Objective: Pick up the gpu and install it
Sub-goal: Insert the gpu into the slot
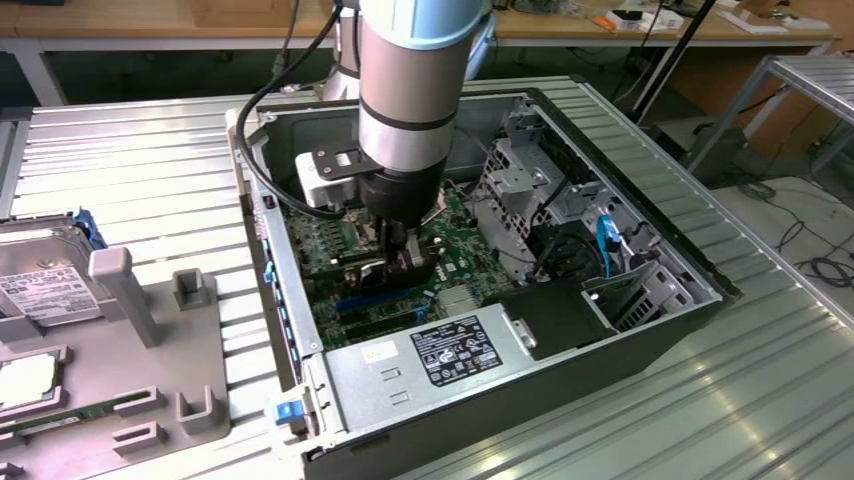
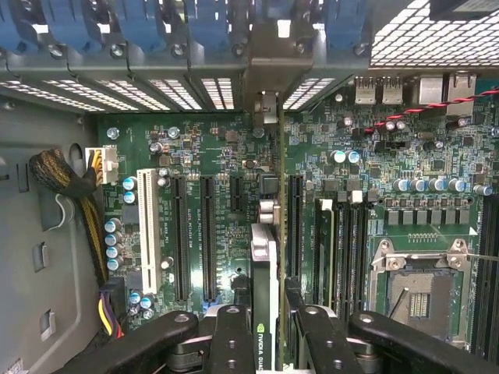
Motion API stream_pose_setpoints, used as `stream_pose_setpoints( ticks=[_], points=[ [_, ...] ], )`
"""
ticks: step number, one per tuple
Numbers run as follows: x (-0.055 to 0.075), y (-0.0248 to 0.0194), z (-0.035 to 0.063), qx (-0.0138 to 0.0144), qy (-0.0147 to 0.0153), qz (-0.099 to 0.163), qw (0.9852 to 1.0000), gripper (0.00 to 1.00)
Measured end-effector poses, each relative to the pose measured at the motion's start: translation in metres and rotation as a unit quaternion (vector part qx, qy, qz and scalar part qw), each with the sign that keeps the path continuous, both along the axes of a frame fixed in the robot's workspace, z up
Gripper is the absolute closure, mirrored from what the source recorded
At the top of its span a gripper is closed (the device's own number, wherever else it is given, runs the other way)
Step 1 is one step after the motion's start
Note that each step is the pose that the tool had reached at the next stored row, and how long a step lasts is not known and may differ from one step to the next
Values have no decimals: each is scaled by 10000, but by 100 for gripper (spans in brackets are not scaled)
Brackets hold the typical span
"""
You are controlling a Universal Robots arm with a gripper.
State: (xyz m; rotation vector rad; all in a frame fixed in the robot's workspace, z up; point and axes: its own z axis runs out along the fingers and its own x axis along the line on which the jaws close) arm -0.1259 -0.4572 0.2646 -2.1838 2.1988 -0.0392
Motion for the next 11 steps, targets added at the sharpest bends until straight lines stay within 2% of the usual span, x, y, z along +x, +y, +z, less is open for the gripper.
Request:
stream_pose_setpoints(
  ticks=[11],
  points=[
    [0,-5,-1,1,0,0,10000,73]
  ],
)
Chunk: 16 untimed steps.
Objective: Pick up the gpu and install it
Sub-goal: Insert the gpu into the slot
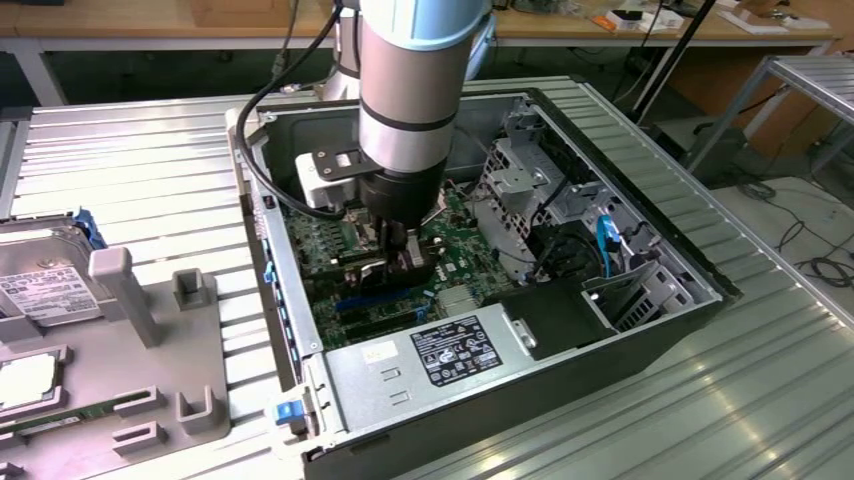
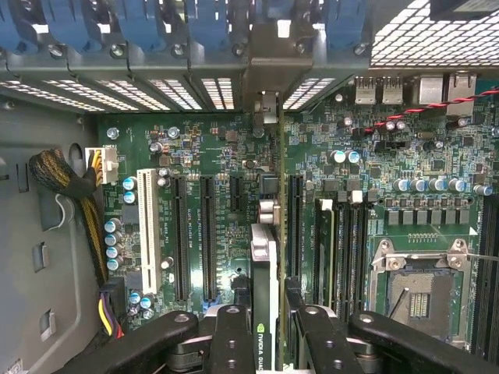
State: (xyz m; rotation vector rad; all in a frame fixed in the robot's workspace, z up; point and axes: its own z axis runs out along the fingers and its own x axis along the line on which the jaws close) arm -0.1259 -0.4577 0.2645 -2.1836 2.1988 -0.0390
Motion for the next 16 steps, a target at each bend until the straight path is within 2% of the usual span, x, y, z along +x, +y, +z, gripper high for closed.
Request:
stream_pose_setpoints(
  ticks=[16],
  points=[
    [-4,-11,-36,-2,0,-9,10000,73]
  ],
)
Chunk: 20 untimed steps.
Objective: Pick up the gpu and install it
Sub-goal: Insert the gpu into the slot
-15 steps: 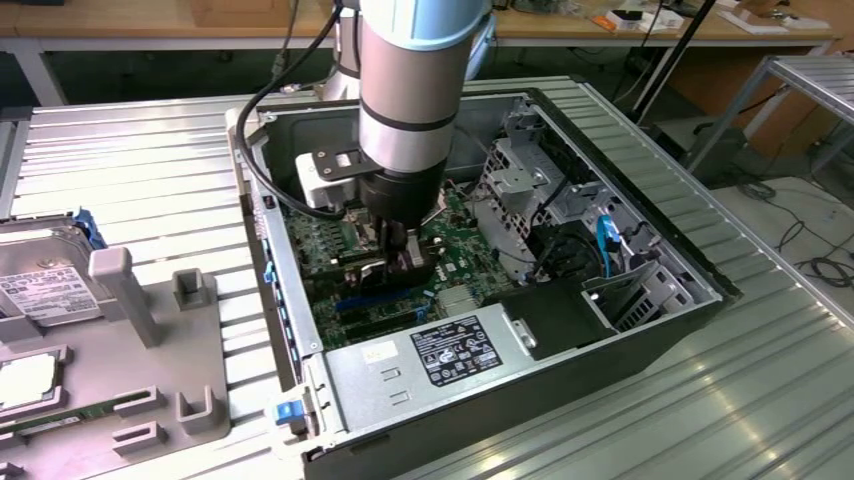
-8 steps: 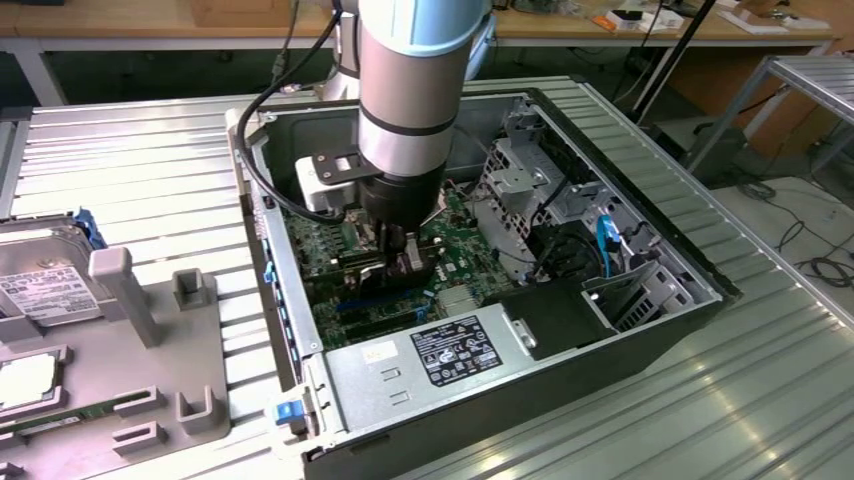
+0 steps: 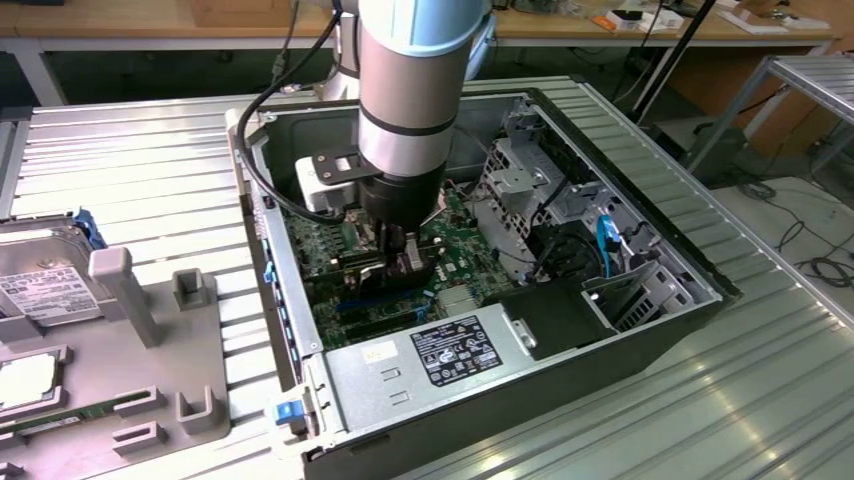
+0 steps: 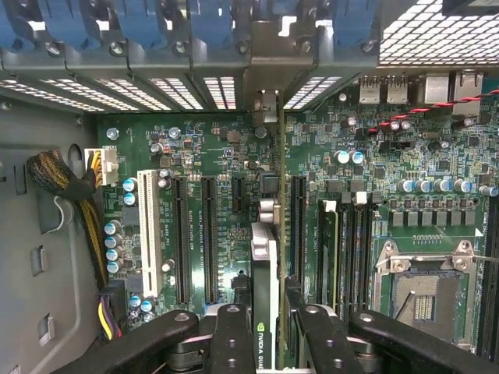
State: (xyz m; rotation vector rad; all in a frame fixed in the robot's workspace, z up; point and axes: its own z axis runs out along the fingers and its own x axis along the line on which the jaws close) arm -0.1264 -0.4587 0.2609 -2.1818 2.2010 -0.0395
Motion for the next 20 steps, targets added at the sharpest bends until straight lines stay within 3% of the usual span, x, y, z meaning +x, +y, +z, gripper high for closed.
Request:
stream_pose_setpoints(
  ticks=[7,9,10,16,20],
  points=[
    [1,1,-50,7,-5,0,10000,72],
    [0,0,-44,0,-1,0,10000,60],
    [0,0,-34,-2,0,0,10000,60],
    [0,1,177,-22,-1,0,10000,60],
    [0,1,249,-26,-2,0,10000,60]
  ],
)
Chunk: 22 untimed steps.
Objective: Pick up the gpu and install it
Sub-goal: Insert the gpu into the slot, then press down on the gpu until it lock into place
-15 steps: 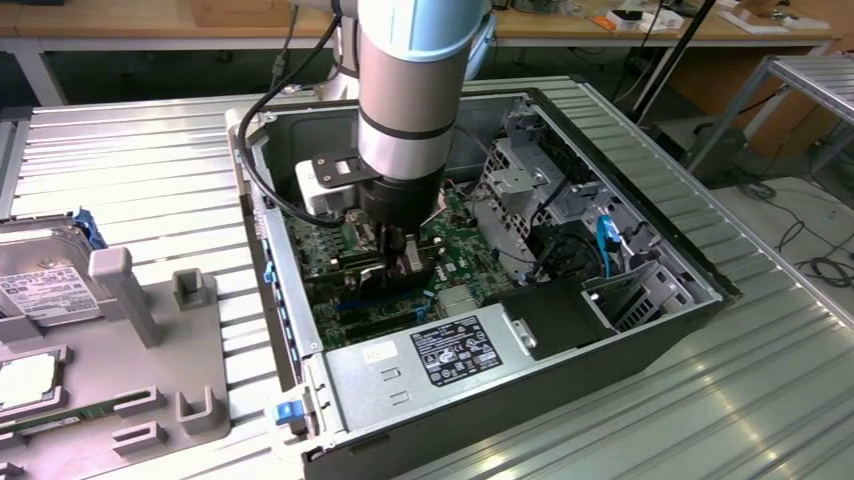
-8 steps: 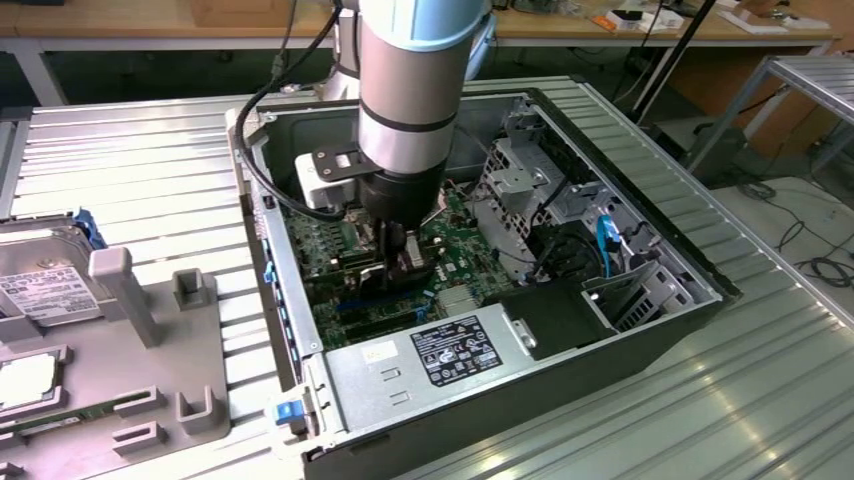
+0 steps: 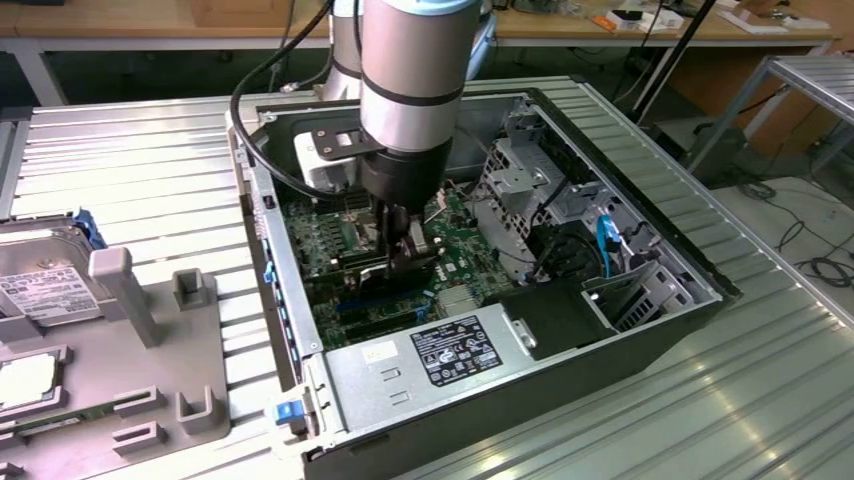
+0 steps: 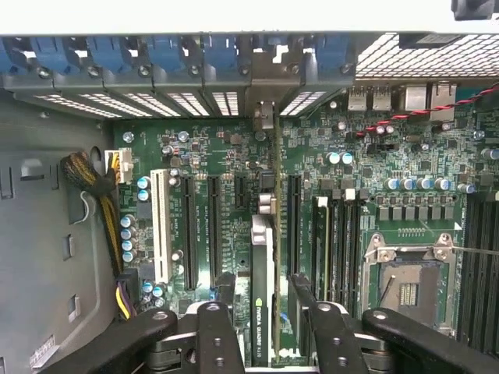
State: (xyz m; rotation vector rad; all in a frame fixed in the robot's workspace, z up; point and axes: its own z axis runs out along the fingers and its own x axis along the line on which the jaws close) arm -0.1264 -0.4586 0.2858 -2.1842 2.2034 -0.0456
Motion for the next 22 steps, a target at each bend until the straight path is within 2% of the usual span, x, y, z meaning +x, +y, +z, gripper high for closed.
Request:
stream_pose_setpoints(
  ticks=[3,4,5,7,22],
  points=[
    [0,0,2,-2,1,0,10000,61],
    [0,0,2,-2,1,0,10000,67],
    [0,0,2,-1,1,0,10000,80],
    [0,0,2,-1,1,0,10000,89],
    [0,0,2,-2,1,0,10000,89]
  ],
)
